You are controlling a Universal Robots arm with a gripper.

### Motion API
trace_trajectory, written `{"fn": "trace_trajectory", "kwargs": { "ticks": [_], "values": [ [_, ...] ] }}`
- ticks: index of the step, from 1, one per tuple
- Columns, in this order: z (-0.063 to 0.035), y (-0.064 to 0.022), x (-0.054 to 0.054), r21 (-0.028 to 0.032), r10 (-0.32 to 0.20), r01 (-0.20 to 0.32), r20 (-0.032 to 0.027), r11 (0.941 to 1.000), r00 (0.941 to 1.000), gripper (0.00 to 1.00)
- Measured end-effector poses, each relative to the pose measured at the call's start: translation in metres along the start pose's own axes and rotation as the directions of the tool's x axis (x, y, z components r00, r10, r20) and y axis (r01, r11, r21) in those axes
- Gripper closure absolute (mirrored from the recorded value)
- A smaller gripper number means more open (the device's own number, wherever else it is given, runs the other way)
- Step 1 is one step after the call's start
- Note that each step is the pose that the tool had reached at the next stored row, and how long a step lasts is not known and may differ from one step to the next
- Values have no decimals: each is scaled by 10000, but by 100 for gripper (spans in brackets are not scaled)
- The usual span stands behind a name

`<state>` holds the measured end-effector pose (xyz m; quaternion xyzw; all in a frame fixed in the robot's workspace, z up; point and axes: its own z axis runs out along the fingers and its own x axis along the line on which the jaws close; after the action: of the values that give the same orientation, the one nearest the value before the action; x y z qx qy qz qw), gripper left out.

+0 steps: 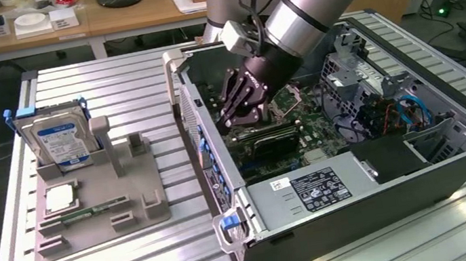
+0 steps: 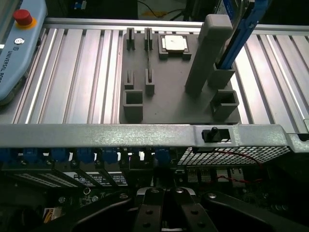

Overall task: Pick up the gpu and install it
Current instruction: 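Press down on the gpu until it lock into place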

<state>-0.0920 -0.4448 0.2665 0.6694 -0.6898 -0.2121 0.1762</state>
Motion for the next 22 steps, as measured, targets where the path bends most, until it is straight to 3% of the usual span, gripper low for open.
{"fn": "trace_trajectory", "kwargs": {
  "ticks": [7, 10, 12, 17, 22],
  "values": [
    [-1, 0, 36, -29, 4, -4, 0, 10000, 10000, 90],
    [3, -13, 37, -76, 4, -4, -4, 10000, 10000, 90],
    [-19, -54, 35, -175, 12, -12, -5, 9998, 10000, 90],
    [-45, -96, 41, -542, 32, -33, -11, 9985, 10000, 90],
    [-49, -103, 114, -610, 34, -35, -11, 9981, 10000, 90]
  ]
}}
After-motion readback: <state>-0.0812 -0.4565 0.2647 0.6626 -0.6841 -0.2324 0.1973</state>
